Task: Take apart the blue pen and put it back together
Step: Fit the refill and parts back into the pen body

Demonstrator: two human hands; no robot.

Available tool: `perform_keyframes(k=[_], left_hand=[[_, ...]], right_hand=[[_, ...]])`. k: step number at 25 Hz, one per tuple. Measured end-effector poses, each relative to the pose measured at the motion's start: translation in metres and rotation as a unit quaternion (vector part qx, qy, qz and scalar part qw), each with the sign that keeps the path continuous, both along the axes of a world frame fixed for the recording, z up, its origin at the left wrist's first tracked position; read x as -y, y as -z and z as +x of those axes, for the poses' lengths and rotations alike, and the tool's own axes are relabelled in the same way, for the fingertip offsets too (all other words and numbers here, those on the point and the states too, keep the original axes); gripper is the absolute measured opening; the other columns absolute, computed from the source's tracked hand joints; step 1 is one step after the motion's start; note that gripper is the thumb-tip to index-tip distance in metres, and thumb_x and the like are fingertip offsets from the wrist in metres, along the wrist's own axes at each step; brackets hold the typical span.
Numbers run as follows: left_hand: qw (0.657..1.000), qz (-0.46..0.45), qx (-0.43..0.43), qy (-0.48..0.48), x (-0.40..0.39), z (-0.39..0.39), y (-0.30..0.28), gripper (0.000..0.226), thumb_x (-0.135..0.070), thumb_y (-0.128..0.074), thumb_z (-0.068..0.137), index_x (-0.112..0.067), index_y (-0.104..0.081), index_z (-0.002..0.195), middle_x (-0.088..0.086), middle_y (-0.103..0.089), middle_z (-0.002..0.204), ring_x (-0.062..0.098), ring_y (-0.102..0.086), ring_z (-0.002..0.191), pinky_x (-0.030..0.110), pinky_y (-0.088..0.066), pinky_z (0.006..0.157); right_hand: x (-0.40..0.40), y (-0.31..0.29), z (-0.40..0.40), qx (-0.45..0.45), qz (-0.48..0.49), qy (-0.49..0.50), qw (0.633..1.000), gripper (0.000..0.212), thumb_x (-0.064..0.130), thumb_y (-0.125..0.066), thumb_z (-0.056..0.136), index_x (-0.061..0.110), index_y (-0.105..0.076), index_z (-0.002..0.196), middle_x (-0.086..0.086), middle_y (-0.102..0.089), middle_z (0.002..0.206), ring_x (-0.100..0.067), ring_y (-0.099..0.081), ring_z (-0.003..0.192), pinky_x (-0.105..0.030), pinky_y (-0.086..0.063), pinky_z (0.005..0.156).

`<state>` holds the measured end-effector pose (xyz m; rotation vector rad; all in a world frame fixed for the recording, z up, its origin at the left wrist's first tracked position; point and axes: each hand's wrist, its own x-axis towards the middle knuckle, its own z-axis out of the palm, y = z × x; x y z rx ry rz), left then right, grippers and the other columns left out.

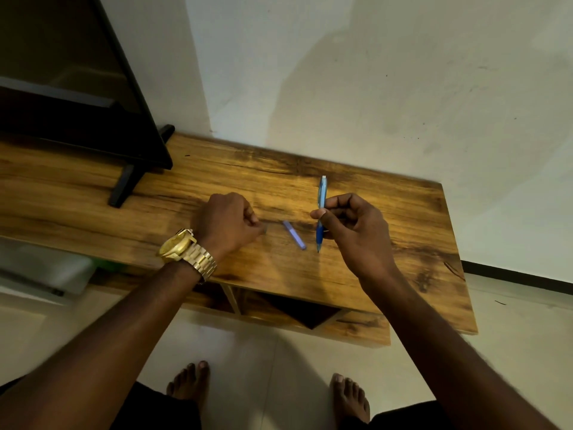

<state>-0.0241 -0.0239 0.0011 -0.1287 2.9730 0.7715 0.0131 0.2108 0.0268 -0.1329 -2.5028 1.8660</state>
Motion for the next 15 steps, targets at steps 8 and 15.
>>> perform_keyframes(k=[8,15], left_hand=[[0.819,0.573,-0.022,0.017,-0.017,-0.001,-0.022,0.007,-0.03,-0.079,0.098,-0.025,-0.082,0.102,0.004,-0.085,0.105,0.014,-0.082,0.085,0.022,-0.06,0.065],[0.836,0.548,-0.009,0.03,-0.016,-0.001,-0.021,0.004,-0.025,-0.079,0.097,-0.025,-0.082,0.101,0.0,-0.086,0.105,0.01,-0.08,0.086,0.023,-0.061,0.066]], right_hand=[[0.012,0.003,0.008,-0.08,0.112,-0.049,0.989,0.013,0.024,-0.081,0.098,0.03,-0.072,0.105,0.011,-0.081,0.094,-0.004,-0.08,0.086,-0.018,-0.063,0.073],[0.012,0.0,0.009,-0.105,0.13,-0.048,0.985,0.017,0.021,-0.081,0.098,0.032,-0.072,0.107,0.013,-0.081,0.095,-0.005,-0.079,0.088,-0.012,-0.059,0.072]])
